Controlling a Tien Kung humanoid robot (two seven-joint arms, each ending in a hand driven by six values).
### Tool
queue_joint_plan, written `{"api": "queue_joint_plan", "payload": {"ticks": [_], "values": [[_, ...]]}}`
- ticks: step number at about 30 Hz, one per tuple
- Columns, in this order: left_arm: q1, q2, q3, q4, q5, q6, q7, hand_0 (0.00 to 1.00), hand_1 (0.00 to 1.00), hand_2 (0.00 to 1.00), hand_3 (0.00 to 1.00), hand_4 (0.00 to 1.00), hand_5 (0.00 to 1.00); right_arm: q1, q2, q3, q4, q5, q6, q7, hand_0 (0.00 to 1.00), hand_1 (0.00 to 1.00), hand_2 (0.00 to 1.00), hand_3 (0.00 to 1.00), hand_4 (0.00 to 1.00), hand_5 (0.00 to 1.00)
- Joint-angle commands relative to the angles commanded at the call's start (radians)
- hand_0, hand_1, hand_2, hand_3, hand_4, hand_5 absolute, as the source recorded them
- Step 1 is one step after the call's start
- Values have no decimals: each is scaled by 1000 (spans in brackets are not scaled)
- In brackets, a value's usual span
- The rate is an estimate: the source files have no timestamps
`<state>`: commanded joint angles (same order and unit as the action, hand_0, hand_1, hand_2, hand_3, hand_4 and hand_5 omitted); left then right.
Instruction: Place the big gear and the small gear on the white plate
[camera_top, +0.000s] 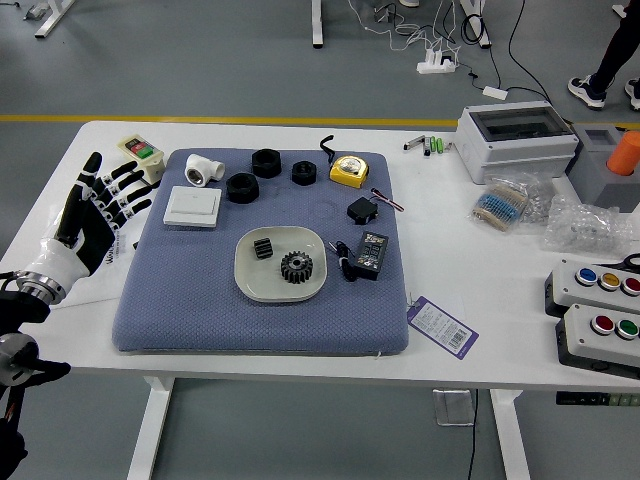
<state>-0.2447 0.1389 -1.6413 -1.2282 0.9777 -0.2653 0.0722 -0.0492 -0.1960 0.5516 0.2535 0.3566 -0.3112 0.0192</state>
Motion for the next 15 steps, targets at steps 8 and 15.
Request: {"api": "queue_joint_plan", "payload": {"ticks": [8, 15], "values": [[3, -4, -15, 4, 4, 5, -16, 886, 875, 945, 876, 937, 975, 3, -3, 12, 2, -6, 1, 3, 698, 713, 765, 575, 794, 649], [2, -10, -19, 13, 3, 22, -41, 922, 926, 998, 923, 937, 979, 7, -4, 10, 2, -4, 0, 3, 698, 713, 763, 576, 793, 649]]}}
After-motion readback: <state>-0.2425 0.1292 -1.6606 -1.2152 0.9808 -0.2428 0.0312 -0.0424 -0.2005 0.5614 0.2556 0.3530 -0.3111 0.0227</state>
